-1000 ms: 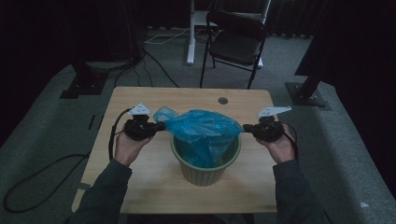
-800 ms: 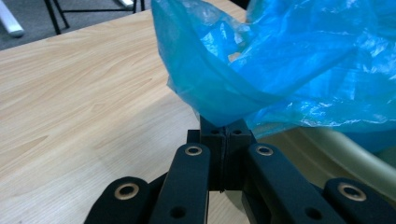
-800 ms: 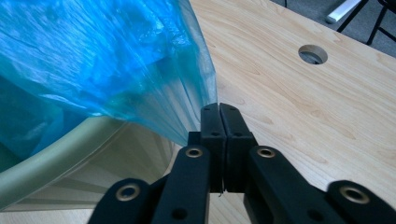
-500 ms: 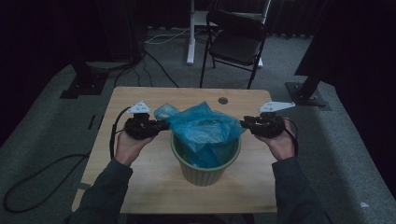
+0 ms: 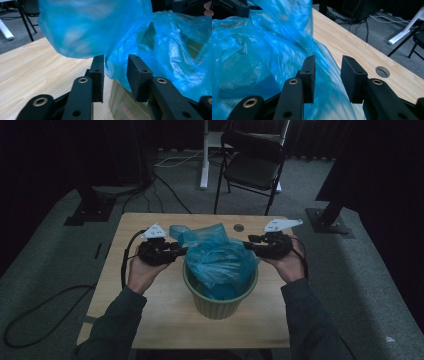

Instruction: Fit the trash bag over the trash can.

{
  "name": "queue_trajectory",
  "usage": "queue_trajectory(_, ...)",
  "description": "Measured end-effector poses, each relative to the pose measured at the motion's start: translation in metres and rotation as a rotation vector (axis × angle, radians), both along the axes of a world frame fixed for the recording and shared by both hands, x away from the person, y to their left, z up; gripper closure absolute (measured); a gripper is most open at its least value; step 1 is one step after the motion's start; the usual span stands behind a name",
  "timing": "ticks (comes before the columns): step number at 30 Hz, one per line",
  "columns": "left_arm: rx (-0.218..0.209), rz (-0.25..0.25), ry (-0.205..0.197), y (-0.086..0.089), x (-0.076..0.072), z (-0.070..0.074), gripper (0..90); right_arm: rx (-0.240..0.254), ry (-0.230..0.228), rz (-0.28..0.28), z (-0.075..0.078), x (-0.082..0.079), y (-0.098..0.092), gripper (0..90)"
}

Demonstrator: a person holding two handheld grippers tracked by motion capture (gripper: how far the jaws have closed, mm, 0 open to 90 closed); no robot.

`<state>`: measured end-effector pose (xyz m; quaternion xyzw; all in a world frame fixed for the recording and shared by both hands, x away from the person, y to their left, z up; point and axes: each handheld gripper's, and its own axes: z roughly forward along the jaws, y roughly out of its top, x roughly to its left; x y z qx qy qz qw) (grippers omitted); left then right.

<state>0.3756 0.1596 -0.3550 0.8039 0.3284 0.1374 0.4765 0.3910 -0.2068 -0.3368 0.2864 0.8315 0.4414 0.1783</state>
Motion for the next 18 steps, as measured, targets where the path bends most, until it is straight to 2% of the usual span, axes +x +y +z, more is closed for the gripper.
queue_trajectory(4, -0.025, 0.017, -0.001, -0.001, 0.006, 0.001, 60.8, -0.031, 0.000, 0.011, 0.000, 0.009, 0.010, 64.0)
queue_trajectory(9, -0.046, 0.019, 0.006, -0.006, 0.013, 0.000, 55.5, -0.041, 0.026, 0.045, -0.004, 0.017, 0.021, 61.8)
queue_trajectory(13, -0.034, 0.032, 0.020, -0.014, 0.019, -0.001, 52.9, -0.054, 0.033, 0.059, -0.008, 0.022, 0.029, 61.2)
queue_trajectory(15, -0.014, 0.047, 0.021, -0.019, 0.022, -0.003, 54.8, -0.063, 0.035, 0.045, -0.009, 0.024, 0.031, 64.5)
queue_trajectory(18, 0.005, 0.056, 0.028, -0.023, 0.026, -0.006, 70.2, -0.060, 0.041, 0.028, -0.009, 0.029, 0.030, 77.7)
